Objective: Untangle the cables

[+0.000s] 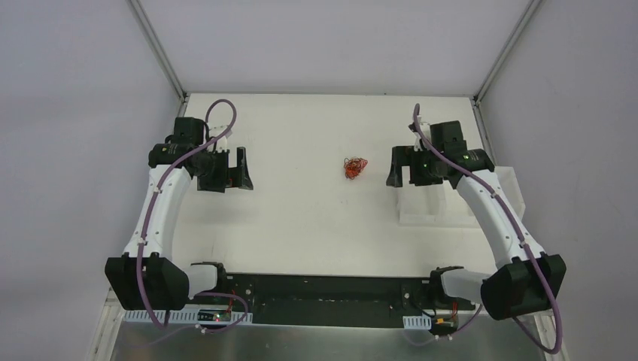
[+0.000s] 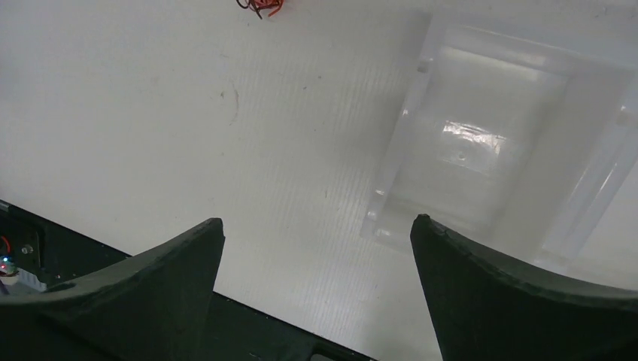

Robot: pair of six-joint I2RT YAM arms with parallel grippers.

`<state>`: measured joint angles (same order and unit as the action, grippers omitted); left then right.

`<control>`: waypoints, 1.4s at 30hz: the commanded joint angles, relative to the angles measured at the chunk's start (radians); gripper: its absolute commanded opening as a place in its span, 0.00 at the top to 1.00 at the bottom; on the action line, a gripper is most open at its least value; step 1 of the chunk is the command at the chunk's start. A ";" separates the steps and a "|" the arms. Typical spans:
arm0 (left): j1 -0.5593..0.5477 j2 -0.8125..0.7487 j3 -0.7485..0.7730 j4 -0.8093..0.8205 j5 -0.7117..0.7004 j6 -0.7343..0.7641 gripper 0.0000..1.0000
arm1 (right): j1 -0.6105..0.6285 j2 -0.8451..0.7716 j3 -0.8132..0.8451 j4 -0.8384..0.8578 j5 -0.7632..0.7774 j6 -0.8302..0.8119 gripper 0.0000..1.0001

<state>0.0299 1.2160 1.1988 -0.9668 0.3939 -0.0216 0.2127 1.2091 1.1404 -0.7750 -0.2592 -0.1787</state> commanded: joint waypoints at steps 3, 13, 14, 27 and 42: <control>-0.006 -0.022 0.011 0.063 0.060 -0.064 0.00 | 0.115 0.153 0.153 0.031 0.099 -0.032 0.01; -0.005 -0.111 0.006 0.321 -0.034 -0.150 0.00 | 0.224 0.564 0.466 0.011 0.179 -0.008 0.07; -0.005 -0.119 0.004 0.350 -0.065 -0.154 0.00 | 0.226 0.600 0.491 0.012 0.183 -0.006 0.09; -0.005 -0.136 -0.063 0.435 -0.014 -0.063 0.00 | 0.239 0.946 0.684 0.008 0.184 -0.032 0.40; -0.063 0.056 -0.224 0.702 0.577 -0.359 0.20 | 0.269 0.706 0.541 0.102 -0.471 0.086 1.00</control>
<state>0.0162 1.2251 1.0107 -0.4271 0.7605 -0.2428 0.4549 2.0605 1.6905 -0.7265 -0.4446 -0.1516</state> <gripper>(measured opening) 0.818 0.034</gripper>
